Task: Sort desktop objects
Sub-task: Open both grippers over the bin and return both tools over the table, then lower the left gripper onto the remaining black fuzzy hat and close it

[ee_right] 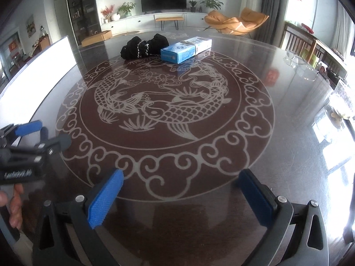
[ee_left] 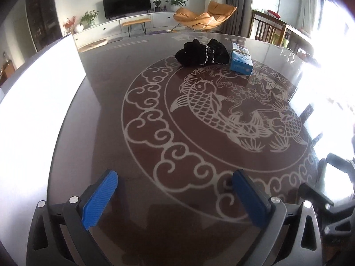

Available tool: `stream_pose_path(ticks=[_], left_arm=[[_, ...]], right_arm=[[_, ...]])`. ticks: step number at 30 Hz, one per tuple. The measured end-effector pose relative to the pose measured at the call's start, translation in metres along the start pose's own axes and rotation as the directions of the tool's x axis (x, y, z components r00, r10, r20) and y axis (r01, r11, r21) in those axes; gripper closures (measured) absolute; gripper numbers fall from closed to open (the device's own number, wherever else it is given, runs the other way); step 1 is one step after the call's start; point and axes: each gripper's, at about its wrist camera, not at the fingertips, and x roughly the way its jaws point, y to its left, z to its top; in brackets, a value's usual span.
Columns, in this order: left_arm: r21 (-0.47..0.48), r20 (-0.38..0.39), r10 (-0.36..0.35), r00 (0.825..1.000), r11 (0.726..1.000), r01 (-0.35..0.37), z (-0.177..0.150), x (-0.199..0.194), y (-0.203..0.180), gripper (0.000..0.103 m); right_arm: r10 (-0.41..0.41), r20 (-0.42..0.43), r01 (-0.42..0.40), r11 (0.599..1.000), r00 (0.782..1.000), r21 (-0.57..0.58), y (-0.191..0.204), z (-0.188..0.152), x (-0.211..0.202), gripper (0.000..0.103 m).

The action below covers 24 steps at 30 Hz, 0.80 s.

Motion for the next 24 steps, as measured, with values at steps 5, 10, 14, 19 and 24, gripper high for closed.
stream_pose_path(ticks=[5, 10, 14, 19, 24], left_arm=[[0.011, -0.002, -0.008, 1.0, 1.0, 0.008, 0.037, 0.022, 0.003, 0.0], [0.04, -0.005, -0.026, 1.0, 0.999, 0.026, 0.068, 0.04, 0.006, 0.0], [0.098, -0.006, -0.066, 0.998, 0.993, 0.066, 0.088, 0.05, 0.011, 0.0], [0.207, -0.017, -0.14, 0.99, 0.968, 0.141, 0.113, 0.064, 0.018, 0.0], [0.217, -0.016, -0.147, 0.989, 0.965, 0.146, 0.136, 0.079, 0.014, 0.0]], right_arm=[[0.0, 0.0, 0.0, 1.0, 1.0, 0.0, 0.0, 0.0, 0.0, 0.0], [0.0, 0.0, 0.0, 1.0, 1.0, 0.0, 0.0, 0.0, 0.0, 0.0], [0.0, 0.0, 0.0, 1.0, 1.0, 0.0, 0.0, 0.0, 0.0, 0.0], [0.0, 0.0, 0.0, 1.0, 1.0, 0.0, 0.0, 0.0, 0.0, 0.0], [0.0, 0.0, 0.0, 1.0, 1.0, 0.0, 0.0, 0.0, 0.0, 0.0]])
